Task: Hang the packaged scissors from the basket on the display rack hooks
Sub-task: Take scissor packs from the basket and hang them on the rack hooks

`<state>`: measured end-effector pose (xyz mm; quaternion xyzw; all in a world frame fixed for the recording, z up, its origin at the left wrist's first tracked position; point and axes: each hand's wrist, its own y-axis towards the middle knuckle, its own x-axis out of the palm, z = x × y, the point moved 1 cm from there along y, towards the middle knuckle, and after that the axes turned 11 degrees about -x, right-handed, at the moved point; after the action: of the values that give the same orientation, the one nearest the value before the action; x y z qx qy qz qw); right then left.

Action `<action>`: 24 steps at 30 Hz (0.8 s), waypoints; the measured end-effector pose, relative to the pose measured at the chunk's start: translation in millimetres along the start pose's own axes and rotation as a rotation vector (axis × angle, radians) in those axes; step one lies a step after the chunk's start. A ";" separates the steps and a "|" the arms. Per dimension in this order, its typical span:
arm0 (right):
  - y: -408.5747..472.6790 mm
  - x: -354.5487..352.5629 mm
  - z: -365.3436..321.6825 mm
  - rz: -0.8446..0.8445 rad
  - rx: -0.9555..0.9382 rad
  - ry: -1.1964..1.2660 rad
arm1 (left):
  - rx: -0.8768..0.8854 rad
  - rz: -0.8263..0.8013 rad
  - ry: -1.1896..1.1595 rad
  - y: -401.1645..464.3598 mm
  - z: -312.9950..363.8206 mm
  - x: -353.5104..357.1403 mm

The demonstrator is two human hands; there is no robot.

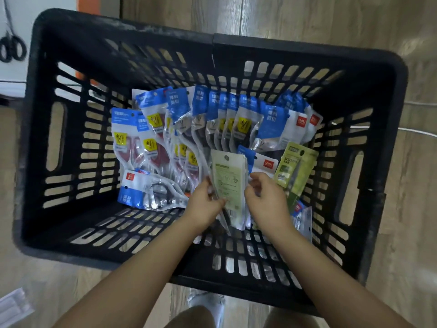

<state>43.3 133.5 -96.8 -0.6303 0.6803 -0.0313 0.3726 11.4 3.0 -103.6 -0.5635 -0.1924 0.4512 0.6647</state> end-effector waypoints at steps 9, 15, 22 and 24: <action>-5.8 26.2 3.5 -0.064 -0.012 -0.050 | -0.192 0.106 -0.461 8.5 -19.1 -37.4; 7.7 35.7 5.2 -0.108 -0.019 -0.205 | -0.198 0.136 -0.515 17.9 -20.2 -68.9; 11.6 26.4 -16.9 -0.131 -0.133 -0.239 | -0.194 0.151 -0.572 14.3 -15.8 -93.6; 15.9 15.0 -38.4 -0.084 -0.252 -0.243 | -0.186 0.143 -0.585 11.0 -11.5 -98.7</action>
<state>10.1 107.1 -84.3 -0.6993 0.6018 0.1151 0.3683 -35.1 -84.7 -92.2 -0.4804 -0.3757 0.6202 0.4934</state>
